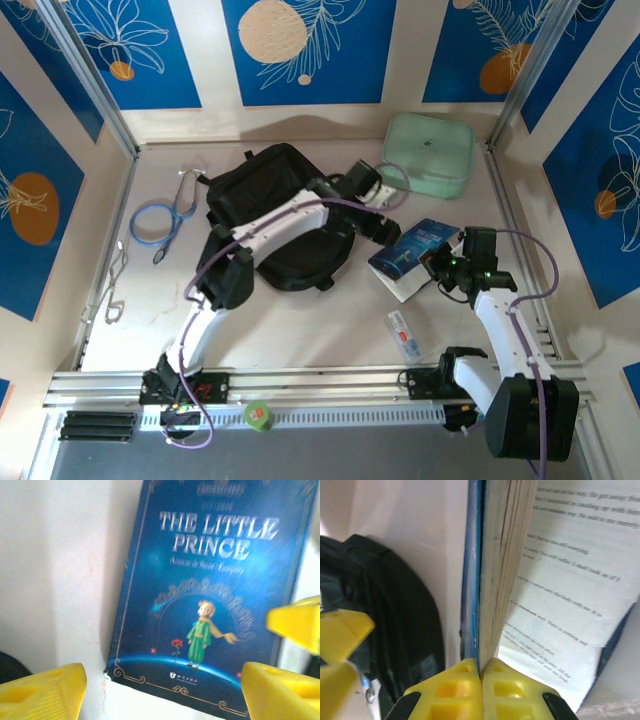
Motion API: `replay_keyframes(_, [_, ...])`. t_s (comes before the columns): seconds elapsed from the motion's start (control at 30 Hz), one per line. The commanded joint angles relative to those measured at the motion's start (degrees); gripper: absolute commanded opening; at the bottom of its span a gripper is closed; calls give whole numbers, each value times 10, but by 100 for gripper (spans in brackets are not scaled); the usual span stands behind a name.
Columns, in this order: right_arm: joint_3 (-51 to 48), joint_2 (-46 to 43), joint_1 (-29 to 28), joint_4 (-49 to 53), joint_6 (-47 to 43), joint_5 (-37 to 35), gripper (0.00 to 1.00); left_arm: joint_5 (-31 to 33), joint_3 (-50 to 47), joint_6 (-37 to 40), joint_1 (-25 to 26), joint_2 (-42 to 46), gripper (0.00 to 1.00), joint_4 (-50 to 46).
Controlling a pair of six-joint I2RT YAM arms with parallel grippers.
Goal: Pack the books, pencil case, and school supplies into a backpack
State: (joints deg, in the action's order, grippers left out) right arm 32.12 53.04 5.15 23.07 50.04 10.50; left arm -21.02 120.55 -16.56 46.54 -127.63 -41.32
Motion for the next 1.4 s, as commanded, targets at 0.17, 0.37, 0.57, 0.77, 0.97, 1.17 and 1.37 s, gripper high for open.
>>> replay_keyframes(0.17, [10, -40, 22, -84, -18, 159, 0, -119, -103, -89, -80, 99, 85, 87])
replay_keyframes(0.37, [32, -38, 23, -117, -8, 235, 0, -184, -215, -143, -131, 156, 86, 185])
replay_keyframes(0.57, [51, -12, 4, -159, 2, 295, 0, -238, -291, -182, -151, 181, 86, 259])
replay_keyframes(0.77, [62, 48, -34, -225, 28, 328, 0, -273, -306, -197, -152, 170, 85, 268])
replay_keyframes(0.97, [85, 88, -78, -242, 16, 339, 0, -286, -301, -198, -152, 168, 84, 274])
replay_keyframes(1.17, [93, 117, -99, -263, 18, 354, 0, -263, -280, -163, -153, 156, 84, 215])
replay_keyframes(1.37, [96, 139, -106, -269, 15, 356, 0, -277, -279, -170, -156, 153, 78, 219])
